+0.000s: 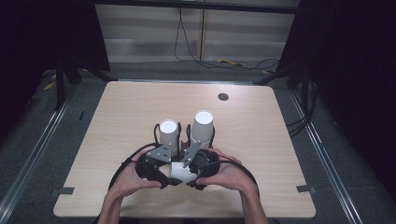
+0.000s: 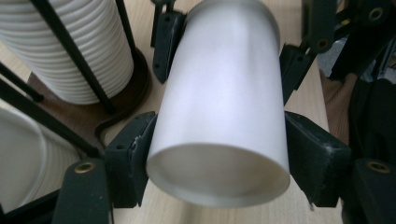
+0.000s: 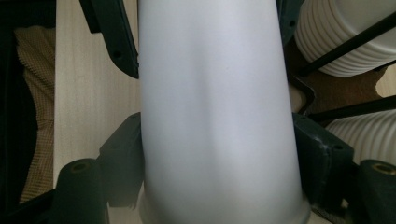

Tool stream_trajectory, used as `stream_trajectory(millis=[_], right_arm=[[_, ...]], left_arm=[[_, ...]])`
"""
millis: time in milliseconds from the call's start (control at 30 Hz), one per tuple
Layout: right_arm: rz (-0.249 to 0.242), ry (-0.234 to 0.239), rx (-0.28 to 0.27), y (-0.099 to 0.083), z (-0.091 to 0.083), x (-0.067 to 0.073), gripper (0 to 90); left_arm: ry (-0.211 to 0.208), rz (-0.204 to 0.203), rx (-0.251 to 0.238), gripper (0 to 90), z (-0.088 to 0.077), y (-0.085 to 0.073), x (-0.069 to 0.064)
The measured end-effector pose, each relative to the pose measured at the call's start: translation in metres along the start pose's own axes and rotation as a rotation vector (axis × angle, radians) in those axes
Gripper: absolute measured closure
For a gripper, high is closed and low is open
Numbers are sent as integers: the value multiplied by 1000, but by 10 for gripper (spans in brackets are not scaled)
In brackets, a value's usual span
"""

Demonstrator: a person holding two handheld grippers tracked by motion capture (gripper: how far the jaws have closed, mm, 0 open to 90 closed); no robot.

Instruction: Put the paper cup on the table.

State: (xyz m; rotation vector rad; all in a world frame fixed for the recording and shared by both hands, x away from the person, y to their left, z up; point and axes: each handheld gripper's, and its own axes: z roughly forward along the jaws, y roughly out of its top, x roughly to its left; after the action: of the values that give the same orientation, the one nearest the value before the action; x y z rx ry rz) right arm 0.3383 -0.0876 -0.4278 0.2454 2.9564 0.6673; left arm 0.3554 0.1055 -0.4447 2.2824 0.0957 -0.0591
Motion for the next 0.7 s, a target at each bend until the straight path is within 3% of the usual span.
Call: stream_trajectory(millis=[267,500,700], right_arm=[[3,20,8,1,3,0,274],[12,29,6,-1,4,0,258],[34,18,-56,-6,4,-1,159]], left_arm=[[-20,0,27,311,3,-2,1],[-25,-1,12,340,4,-4,0],[-11,0,0,347,1,-5,-1]])
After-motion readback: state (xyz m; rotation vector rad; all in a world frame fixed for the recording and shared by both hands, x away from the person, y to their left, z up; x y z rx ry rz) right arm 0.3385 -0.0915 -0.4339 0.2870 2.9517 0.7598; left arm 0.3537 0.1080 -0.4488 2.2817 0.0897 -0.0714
